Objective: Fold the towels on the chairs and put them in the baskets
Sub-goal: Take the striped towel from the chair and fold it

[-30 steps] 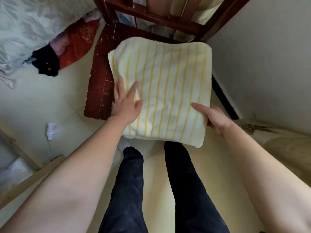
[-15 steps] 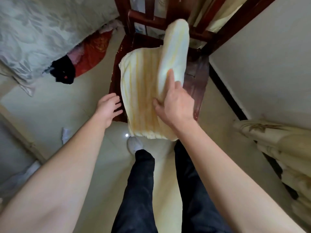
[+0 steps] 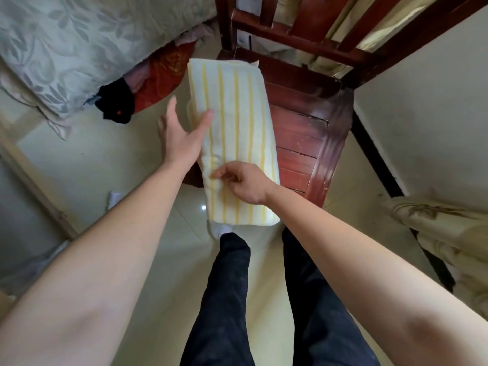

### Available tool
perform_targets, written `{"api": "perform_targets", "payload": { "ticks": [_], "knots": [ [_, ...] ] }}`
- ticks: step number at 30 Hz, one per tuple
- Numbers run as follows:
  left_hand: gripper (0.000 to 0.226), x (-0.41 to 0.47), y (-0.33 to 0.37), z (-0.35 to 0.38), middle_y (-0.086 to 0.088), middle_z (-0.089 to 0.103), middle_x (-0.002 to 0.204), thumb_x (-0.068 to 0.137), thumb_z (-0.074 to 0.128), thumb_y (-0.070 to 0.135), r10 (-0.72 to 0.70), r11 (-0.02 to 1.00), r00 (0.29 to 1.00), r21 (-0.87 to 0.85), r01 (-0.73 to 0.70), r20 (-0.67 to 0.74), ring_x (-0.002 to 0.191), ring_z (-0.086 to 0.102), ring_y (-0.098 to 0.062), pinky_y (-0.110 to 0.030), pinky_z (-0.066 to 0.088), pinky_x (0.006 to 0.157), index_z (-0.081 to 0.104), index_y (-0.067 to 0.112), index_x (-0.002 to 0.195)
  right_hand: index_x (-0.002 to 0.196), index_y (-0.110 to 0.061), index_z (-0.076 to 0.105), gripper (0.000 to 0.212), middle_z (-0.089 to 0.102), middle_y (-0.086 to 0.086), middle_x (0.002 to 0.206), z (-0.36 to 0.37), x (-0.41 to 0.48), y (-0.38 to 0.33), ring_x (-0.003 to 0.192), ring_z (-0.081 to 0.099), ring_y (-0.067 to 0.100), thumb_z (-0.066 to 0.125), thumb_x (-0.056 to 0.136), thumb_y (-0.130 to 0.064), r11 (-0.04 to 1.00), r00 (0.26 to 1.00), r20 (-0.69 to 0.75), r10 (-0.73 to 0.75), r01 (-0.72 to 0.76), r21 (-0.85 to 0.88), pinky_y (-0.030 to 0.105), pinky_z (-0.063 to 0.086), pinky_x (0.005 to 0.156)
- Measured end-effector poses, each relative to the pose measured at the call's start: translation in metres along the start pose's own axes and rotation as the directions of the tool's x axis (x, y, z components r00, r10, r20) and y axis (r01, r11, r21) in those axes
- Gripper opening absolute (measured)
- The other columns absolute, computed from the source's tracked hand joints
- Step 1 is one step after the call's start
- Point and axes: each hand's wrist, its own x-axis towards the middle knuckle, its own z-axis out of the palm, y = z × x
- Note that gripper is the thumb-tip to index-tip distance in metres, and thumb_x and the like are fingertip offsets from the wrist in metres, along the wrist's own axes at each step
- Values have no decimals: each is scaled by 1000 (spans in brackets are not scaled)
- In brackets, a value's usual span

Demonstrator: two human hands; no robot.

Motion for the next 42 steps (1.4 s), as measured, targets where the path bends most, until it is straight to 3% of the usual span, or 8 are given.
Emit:
{"api": "perform_targets", "payload": {
  "ticks": [3, 7, 15, 22, 27, 34, 37, 42],
  "knots": [
    [88, 18, 34, 9, -15, 11, 162, 83, 57, 55, 497, 703, 868, 581, -409, 10, 149, 13, -32, -49, 17, 118, 15, 27, 155, 123, -10, 67, 33, 59, 9, 139, 6, -7, 14, 125, 58, 27, 50, 95, -3, 930, 981, 62, -181, 192, -314, 39, 45, 107],
    [61, 43, 69, 37, -9, 13, 164, 97, 32, 50, 601, 280, 637, 619, -734, 484, 152, 8, -26, -54, 2, 121, 26, 26, 153, 117, -2, 67, 27, 57, 22, 138, 25, -15, 39, 118, 61, 39, 61, 96, -17, 724, 908, 27, -419, 352, -594, 46, 51, 98],
    [125, 52, 6, 26, -1, 19, 163, 62, 51, 92, -103, 906, 916, 417, -75, 387, 148, 22, -28, -46, 18, 120, -5, 31, 156, 97, -7, 67, 22, 62, 15, 128, -24, -52, 97, 113, 60, 33, 65, 76, 1, 513, 862, -19, -506, 283, -810, 42, 36, 110],
    [128, -12, -48, 49, -12, 41, 148, 46, 44, 100, -316, 906, 948, 310, 288, 45, 137, 37, -34, -52, 33, 110, 40, 13, 140, 137, -6, 48, 45, 51, 12, 120, -71, -57, 76, 97, 55, 20, 56, 97, -24, 934, 691, -684, -233, -38, -356, 32, 46, 92],
    [98, -21, -37, 65, -10, 49, 133, 59, 62, 85, -360, 910, 929, 185, 370, -89, 126, 47, -32, -43, 39, 105, 49, 16, 128, 154, -10, 26, 110, 30, 15, 154, -89, -38, 80, 142, 30, 32, 70, 74, -70, 926, 423, -884, 199, -377, 28, 48, 21, 115],
    [111, -14, -36, 51, 4, 72, 108, 27, 78, 86, -509, 805, 844, -255, 536, 168, 94, 72, -17, -39, 59, 84, 61, 22, 117, 143, -21, 38, 107, 45, -2, 139, -104, -33, 109, 136, 28, 14, 74, 60, -78, 896, 672, -593, 444, -316, 312, 28, 25, 109],
    [102, -31, -29, 54, -1, 73, 112, 41, 80, 79, -483, 696, 776, -360, 621, 406, 93, 73, -18, -42, 60, 83, 62, 23, 124, 142, -24, 39, 122, 59, -10, 131, -117, -32, 109, 124, 57, 13, 89, 42, -73, 795, 639, -528, 559, -232, 561, 39, 47, 107],
    [60, -72, -5, 54, -7, 68, 125, 88, 56, 64, -277, 449, 743, -602, 660, 609, 115, 65, -26, -48, 52, 96, 60, 22, 131, 124, -22, 65, 77, 76, -1, 111, -130, -56, 90, 99, 74, 21, 88, 61, -59, 641, 859, -118, 498, -272, 718, 44, 56, 95]
  ]
}}
